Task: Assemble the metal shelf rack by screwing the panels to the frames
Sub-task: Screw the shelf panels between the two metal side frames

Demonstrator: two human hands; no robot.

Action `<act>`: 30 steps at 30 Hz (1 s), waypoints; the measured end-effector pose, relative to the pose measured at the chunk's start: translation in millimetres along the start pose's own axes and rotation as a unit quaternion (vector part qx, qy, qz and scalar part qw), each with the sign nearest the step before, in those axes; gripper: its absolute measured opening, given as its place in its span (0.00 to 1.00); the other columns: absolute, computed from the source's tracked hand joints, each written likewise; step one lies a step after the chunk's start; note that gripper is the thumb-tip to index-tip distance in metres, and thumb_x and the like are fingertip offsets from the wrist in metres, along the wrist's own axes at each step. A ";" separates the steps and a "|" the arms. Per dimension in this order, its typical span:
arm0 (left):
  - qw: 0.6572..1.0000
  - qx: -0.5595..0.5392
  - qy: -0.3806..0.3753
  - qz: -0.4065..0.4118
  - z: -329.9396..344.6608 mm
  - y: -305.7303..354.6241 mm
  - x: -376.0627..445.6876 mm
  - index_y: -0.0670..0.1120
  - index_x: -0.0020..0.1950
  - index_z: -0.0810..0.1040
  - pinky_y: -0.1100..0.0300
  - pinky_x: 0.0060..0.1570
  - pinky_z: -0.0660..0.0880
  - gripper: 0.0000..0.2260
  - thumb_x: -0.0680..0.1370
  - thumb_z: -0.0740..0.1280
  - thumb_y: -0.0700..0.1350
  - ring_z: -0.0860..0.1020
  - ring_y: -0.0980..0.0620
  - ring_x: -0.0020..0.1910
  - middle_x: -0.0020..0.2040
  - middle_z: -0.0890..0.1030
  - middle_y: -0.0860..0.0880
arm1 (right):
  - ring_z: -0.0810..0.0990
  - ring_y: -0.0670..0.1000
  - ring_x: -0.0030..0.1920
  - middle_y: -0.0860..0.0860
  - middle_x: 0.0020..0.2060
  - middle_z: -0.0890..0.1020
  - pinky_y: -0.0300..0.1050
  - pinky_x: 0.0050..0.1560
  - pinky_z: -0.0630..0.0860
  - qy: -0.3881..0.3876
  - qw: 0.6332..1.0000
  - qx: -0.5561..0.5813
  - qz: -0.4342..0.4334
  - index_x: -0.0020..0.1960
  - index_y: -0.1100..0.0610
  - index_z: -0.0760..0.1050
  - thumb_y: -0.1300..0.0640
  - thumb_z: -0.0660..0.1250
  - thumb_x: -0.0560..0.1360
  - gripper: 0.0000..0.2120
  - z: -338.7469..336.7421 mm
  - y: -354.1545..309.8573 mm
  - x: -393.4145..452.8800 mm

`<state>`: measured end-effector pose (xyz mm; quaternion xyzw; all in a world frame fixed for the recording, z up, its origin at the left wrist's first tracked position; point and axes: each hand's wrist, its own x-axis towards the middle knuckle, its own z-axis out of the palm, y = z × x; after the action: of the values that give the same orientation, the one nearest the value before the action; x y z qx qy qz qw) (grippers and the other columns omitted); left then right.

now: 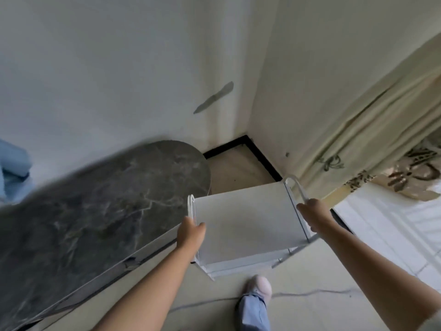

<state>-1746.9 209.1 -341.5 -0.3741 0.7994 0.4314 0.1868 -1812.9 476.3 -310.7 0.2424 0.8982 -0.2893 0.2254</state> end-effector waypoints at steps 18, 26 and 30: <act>0.994 -0.094 0.012 -0.044 59.6 177.8 175.5 0.35 0.58 0.68 0.49 0.49 0.73 0.12 0.76 0.61 0.37 0.74 0.40 0.47 0.43 0.69 0.39 | 0.74 0.57 0.40 0.60 0.40 0.75 0.45 0.38 0.69 0.027 0.995 -0.079 -0.046 0.53 0.68 0.73 0.61 0.59 0.75 0.12 -52.2 -135.4 261.3; 0.986 -0.136 0.031 -0.093 69.0 201.9 258.0 0.39 0.58 0.65 0.61 0.39 0.67 0.10 0.78 0.60 0.38 0.70 0.52 0.42 0.50 0.70 0.43 | 0.76 0.57 0.46 0.60 0.44 0.73 0.48 0.46 0.71 -0.028 0.994 -0.098 -0.045 0.59 0.69 0.71 0.56 0.61 0.77 0.18 -24.4 -188.4 350.0; 0.979 -0.155 0.052 -0.123 77.1 209.6 286.5 0.40 0.61 0.66 0.59 0.43 0.68 0.13 0.77 0.61 0.39 0.71 0.49 0.45 0.50 0.71 0.44 | 0.76 0.60 0.51 0.63 0.49 0.76 0.46 0.46 0.68 -0.030 0.993 -0.094 -0.070 0.58 0.68 0.71 0.54 0.58 0.77 0.19 -12.6 -208.7 383.5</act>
<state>-2094.2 220.7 -447.3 -0.5156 0.6799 0.5034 0.1361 -2233.8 451.9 -424.9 0.1477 0.9292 -0.2254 0.2529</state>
